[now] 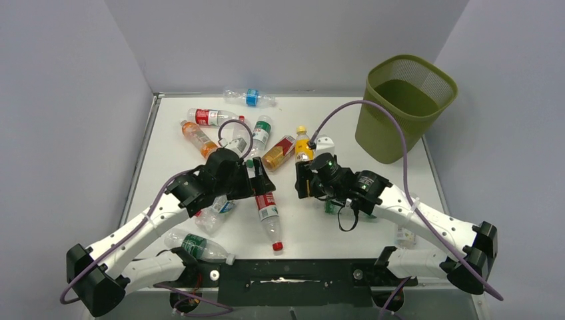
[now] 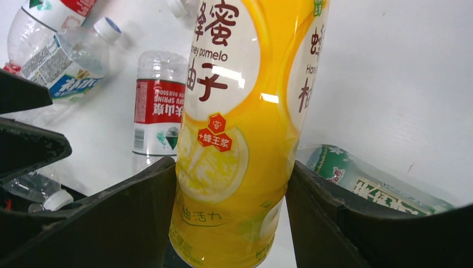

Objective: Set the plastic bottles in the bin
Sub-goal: Pick up the plastic bottle at the center of the board, then place the plastic bottle in the trash bin.

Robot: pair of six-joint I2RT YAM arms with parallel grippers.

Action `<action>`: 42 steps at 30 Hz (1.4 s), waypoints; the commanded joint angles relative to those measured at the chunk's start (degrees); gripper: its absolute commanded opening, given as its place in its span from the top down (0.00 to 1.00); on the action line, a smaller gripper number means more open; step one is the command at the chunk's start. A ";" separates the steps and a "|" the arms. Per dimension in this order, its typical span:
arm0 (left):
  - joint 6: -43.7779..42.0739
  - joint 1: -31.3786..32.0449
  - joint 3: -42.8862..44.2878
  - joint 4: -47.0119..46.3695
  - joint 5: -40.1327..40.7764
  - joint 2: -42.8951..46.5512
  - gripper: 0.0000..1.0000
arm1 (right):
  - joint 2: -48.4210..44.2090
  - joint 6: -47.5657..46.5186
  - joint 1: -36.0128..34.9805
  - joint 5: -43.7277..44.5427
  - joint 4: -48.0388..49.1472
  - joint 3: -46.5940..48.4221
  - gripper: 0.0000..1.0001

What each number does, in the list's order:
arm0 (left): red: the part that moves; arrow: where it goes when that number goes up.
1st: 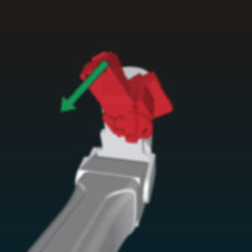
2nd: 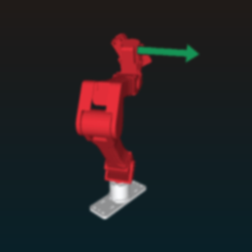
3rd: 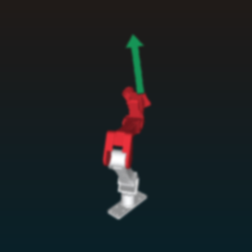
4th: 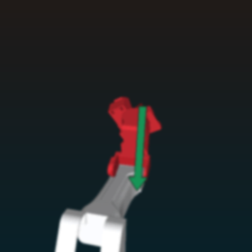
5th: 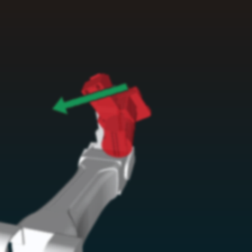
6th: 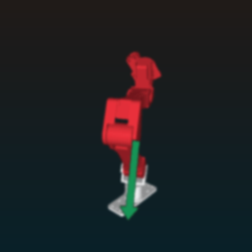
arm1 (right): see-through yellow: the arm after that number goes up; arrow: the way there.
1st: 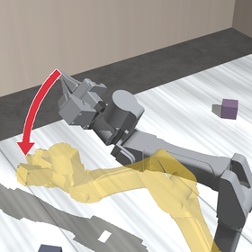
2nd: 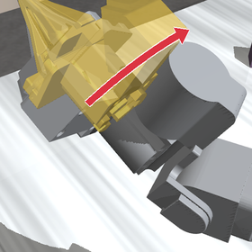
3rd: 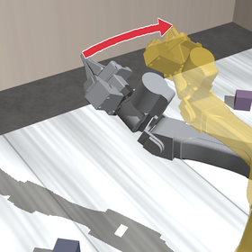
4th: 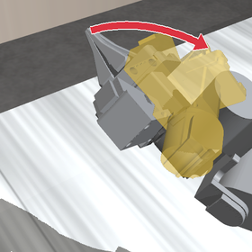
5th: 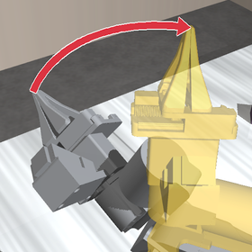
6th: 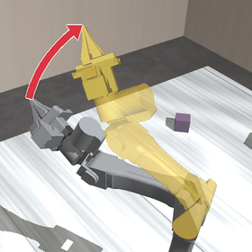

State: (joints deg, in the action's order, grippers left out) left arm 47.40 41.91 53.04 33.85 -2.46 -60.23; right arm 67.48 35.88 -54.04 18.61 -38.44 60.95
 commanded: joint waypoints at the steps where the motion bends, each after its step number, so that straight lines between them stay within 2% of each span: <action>1: -0.97 0.28 3.75 -3.17 -0.76 -1.13 0.02 | -1.37 -3.91 2.99 -0.43 4.11 4.23 0.48; 9: -1.75 0.28 5.72 -3.37 -0.23 -3.32 0.02 | 1.69 -11.33 10.61 -4.19 4.59 12.60 0.48; 21: -2.19 0.29 6.64 -4.22 -0.61 -5.10 0.02 | 5.94 -24.47 28.54 -6.86 6.70 27.69 0.47; 25: -2.72 0.20 5.92 -3.45 -0.27 -5.13 0.02 | 6.97 -25.57 36.86 -14.03 12.09 31.50 0.47; 35: -2.25 0.10 4.17 -4.98 -0.05 -4.93 0.02 | 16.41 -25.61 50.78 -21.12 15.26 44.58 0.45; 42: -3.77 -0.54 5.19 -3.79 -0.05 -5.47 0.02 | 19.66 -23.93 59.03 -25.70 16.02 43.95 0.45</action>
State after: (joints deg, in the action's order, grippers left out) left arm 45.52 41.89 56.71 32.64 -2.42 -65.60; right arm 86.50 11.03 1.48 -2.83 -26.20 104.22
